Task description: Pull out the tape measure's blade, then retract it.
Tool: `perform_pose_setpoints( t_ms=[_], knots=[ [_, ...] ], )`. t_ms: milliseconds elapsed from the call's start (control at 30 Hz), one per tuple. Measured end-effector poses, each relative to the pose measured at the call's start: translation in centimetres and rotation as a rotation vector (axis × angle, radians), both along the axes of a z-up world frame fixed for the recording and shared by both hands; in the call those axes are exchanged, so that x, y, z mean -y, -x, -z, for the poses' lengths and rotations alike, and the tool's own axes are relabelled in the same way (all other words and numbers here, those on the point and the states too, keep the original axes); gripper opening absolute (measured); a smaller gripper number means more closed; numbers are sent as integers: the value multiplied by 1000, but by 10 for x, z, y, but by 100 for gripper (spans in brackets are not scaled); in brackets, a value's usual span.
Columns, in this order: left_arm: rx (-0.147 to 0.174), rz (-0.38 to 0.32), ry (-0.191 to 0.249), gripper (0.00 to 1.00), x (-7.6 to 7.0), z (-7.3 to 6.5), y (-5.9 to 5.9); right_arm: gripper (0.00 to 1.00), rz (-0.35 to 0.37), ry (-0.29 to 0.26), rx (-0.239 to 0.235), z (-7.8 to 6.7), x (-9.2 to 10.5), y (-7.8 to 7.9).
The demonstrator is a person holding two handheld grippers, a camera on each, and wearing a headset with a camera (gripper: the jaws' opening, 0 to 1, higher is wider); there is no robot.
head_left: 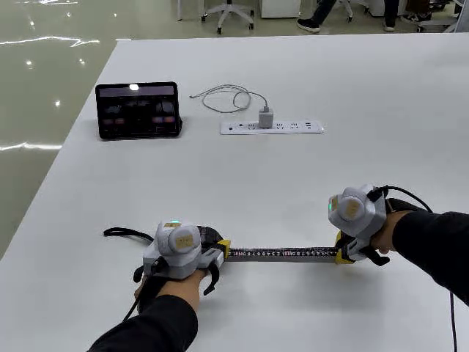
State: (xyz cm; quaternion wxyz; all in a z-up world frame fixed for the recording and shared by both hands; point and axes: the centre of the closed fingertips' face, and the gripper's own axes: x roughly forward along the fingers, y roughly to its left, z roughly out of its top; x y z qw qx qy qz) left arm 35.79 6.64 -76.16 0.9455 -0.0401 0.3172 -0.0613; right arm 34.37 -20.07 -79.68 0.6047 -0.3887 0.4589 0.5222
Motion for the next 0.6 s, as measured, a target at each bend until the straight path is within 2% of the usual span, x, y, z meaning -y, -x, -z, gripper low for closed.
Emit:
perform_pose_setpoints(
  t_ms=[600],
  knots=[
    [-2,-3,3,61,1,0,1,11,-13,-23,3,-1,-10,-1]
  ],
)
